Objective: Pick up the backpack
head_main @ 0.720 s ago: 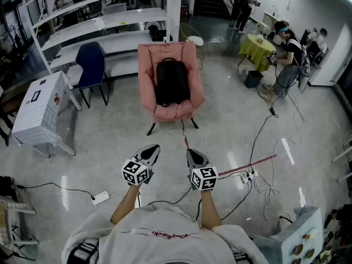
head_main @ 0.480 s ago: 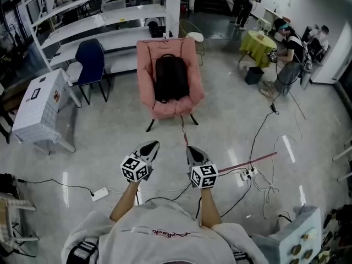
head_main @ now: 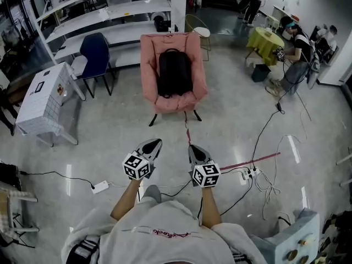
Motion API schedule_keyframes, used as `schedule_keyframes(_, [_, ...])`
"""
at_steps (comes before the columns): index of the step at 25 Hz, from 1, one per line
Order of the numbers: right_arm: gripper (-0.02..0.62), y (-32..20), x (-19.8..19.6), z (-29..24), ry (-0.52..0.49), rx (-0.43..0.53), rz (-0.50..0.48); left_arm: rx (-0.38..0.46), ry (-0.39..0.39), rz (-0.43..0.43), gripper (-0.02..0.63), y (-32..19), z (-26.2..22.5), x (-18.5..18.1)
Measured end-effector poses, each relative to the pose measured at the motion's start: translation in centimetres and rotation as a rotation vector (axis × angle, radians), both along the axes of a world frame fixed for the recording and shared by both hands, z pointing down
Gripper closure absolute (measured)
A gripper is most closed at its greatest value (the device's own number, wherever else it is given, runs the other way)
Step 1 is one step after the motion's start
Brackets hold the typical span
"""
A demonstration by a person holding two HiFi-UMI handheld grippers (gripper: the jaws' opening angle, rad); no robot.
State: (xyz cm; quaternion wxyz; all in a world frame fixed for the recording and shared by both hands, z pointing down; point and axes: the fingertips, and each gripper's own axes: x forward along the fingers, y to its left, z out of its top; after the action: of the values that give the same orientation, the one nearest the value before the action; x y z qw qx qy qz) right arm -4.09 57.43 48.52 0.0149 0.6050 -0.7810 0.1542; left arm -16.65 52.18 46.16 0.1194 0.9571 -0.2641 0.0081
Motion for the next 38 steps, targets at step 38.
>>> schedule_keyframes(38, [0.577, -19.7, 4.1, 3.1, 0.050, -0.052, -0.059, -0.052, 0.024, 0.008, 0.592, -19.5, 3.8, 5.8])
